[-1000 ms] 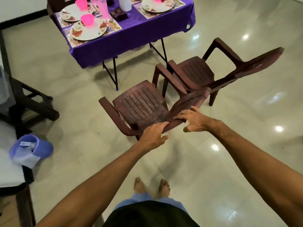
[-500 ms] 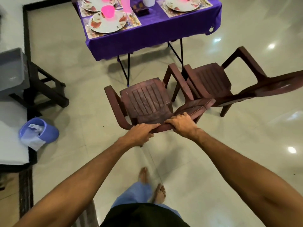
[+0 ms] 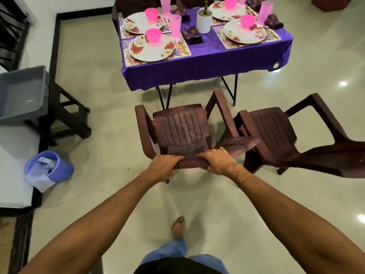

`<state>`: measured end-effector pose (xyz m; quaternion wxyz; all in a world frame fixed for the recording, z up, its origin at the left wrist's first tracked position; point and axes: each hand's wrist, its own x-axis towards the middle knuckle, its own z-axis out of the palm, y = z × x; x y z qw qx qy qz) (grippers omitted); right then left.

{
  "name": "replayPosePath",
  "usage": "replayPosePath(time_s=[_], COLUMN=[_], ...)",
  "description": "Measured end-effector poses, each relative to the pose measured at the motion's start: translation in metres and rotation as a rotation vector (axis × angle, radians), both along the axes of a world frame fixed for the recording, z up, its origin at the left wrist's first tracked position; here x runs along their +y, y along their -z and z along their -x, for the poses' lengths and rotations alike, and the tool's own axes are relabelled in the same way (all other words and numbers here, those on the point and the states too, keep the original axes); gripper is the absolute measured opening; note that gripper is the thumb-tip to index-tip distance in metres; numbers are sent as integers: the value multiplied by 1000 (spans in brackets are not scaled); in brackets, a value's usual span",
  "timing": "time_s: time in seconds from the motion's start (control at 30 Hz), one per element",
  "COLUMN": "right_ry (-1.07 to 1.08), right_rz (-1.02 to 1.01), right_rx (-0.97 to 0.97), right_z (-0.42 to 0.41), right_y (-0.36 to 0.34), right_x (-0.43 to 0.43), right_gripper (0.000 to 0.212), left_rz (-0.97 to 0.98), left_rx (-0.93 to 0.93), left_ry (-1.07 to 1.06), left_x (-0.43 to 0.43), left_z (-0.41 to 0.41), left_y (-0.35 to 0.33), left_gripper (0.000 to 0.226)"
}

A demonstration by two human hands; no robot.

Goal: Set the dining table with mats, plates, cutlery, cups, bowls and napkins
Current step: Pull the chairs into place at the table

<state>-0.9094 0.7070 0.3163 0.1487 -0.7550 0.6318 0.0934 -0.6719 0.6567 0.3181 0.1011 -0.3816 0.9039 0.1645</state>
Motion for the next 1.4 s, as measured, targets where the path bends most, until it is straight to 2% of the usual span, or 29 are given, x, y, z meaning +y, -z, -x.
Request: replayPosePath(time_s=[0.17, 0.43, 0.83, 1.13, 1.17, 1.23, 1.33, 1.4], right_ry=[4, -49, -151, -147, -154, -184, -202, -174], right_rz=[-9, 12, 79, 55, 37, -2, -78, -60], right_rx=[57, 41, -80, -104, -109, -103, -130, -187], right_z=[28, 29, 19, 22, 24, 30, 45, 62], right_y=[6, 1, 7, 11, 12, 11, -2, -14], right_x=[-11, -45, -49, -51, -51, -50, -46, -43], right_gripper=[44, 40, 28, 23, 26, 47, 84, 92], left_rz=[7, 43, 51, 45, 32, 8, -14, -11], left_rx=[30, 20, 82, -41, -57, -65, -35, 22], left_ry=[-33, -125, -180, -204, -221, -259, -281, -270], left_x=[-12, -35, -35, -33, -32, -28, -19, -15], left_z=[1, 10, -3, 9, 11, 17, 33, 54], left_y=[7, -1, -2, -2, -2, -2, -7, -15], left_gripper=[49, 60, 67, 61, 58, 58, 71, 82])
